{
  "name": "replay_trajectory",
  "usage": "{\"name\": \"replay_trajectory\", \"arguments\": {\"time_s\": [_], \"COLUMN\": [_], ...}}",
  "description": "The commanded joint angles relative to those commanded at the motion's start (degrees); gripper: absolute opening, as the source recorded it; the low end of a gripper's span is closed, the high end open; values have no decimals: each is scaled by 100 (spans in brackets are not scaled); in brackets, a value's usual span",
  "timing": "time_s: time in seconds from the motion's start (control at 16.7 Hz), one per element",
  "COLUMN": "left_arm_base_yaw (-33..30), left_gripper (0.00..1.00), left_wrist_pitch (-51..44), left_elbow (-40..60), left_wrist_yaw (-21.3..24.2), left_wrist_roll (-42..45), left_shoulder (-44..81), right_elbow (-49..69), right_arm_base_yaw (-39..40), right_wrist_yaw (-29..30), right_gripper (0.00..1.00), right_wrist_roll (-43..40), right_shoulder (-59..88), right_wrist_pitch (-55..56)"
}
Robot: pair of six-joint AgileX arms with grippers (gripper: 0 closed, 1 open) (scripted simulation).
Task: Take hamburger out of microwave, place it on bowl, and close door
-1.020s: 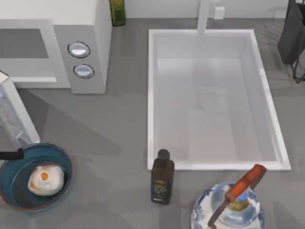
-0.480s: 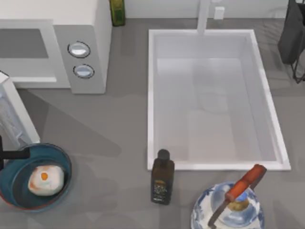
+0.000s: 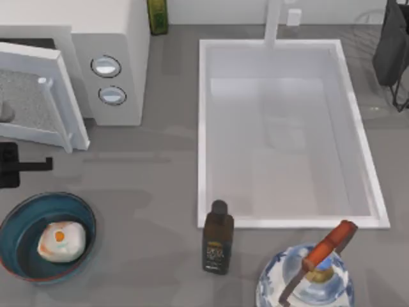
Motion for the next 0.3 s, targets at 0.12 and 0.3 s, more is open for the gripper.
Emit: {"name": "replay_trajectory", "arguments": {"time_s": [0.12,0.3], "left_arm_base_yaw": [-41,-66], "left_gripper": [0,0], "left_wrist_pitch": [204,327], "left_elbow": [279,446], "left_wrist_yaw": [-26,-42], "left_wrist_roll": [-23,-37], "left_shoulder": [420,602], "right_elbow": [0,0], "right_arm_base_yaw": [0,0], "right_wrist_yaw": [0,0], "right_gripper": [100,100], "right_wrist_roll": [0,0], "right_shoulder": [0,0], "right_wrist_pitch": [0,0]}}
